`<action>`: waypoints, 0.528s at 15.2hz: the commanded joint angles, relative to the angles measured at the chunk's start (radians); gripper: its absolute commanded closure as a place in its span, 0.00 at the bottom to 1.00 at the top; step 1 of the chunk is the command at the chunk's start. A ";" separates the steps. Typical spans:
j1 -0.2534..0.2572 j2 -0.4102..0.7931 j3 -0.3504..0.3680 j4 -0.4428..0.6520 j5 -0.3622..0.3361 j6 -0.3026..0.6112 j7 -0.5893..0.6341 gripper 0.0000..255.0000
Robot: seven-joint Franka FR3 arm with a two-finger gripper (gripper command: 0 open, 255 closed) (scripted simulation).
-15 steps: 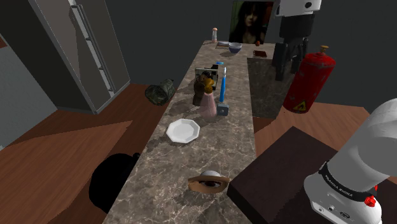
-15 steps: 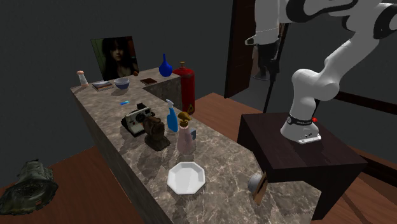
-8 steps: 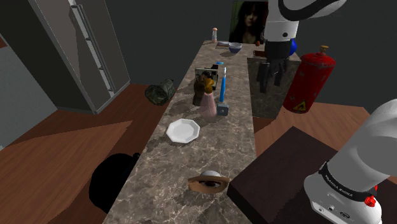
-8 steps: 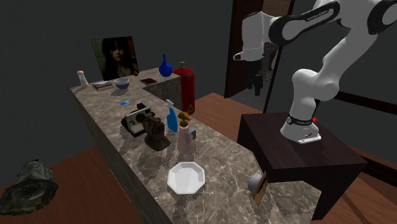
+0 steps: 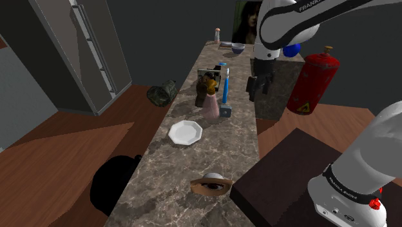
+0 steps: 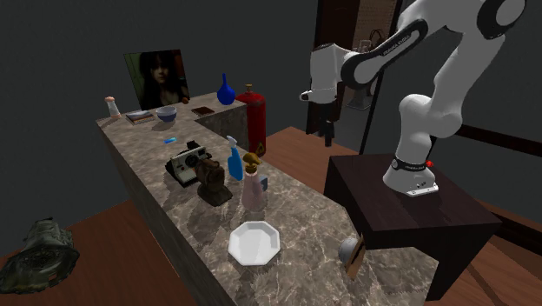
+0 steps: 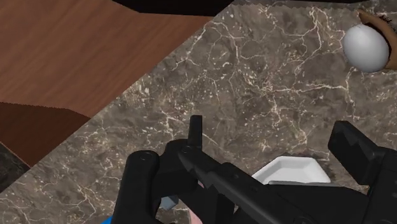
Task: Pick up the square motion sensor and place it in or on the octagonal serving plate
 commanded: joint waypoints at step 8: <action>-0.026 0.336 -0.041 0.086 0.002 0.308 -0.082 0.00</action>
